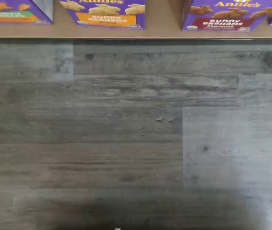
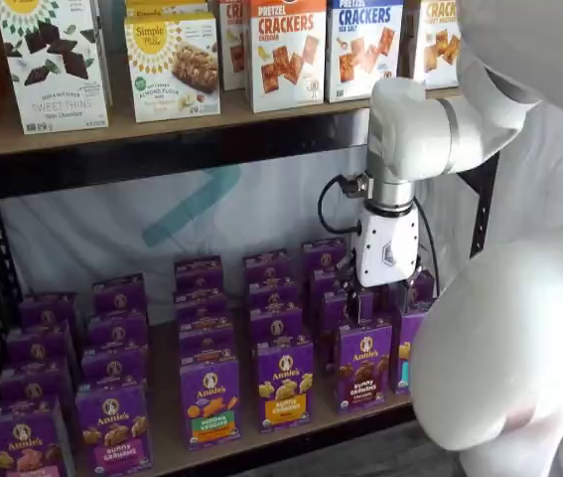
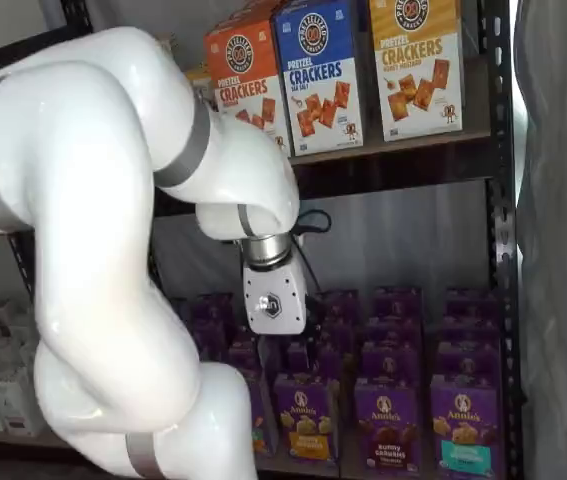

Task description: Pick up the purple box with a brown patch in the center, on the bottom shelf, the fifth box from the left

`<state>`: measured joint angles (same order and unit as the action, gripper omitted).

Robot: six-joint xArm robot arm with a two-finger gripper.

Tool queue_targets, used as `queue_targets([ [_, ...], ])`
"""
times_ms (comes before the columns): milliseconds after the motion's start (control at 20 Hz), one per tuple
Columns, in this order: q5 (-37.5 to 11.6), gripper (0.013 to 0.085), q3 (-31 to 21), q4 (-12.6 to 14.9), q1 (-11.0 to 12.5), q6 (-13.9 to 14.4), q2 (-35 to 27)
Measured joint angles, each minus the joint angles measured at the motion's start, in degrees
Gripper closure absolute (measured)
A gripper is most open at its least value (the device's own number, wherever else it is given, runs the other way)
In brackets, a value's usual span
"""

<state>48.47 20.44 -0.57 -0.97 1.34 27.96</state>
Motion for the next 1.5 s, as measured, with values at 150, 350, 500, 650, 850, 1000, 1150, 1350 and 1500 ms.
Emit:
queue_targets([
  [150, -4.19, 0.013, 0.4, -0.76, 1.42, -2.03, -4.82],
  [350, -10.39, 0.013, 1.44, 0.63, 3.1, -2.77, -11.99],
  [500, -14.82, 0.013, 2.6, 2.5, 4.34, -2.5, -17.41],
  [650, -18.66, 0.013, 4.11, 3.1, 5.6, -3.23, -22.7],
  [850, -22.78, 0.013, 6.43, 5.03, 7.01, -2.92, -29.1],
  [1000, -25.8, 0.013, 8.14, 4.37, 7.89, -4.38, -33.77],
  [1150, -28.78, 0.013, 9.97, 4.48, 8.73, -5.06, -38.35],
  [1350, -32.43, 0.013, 12.3, 3.32, 9.2, -6.66, -43.53],
  [1500, -35.02, 0.013, 14.12, 5.12, 9.36, -5.06, -46.74],
])
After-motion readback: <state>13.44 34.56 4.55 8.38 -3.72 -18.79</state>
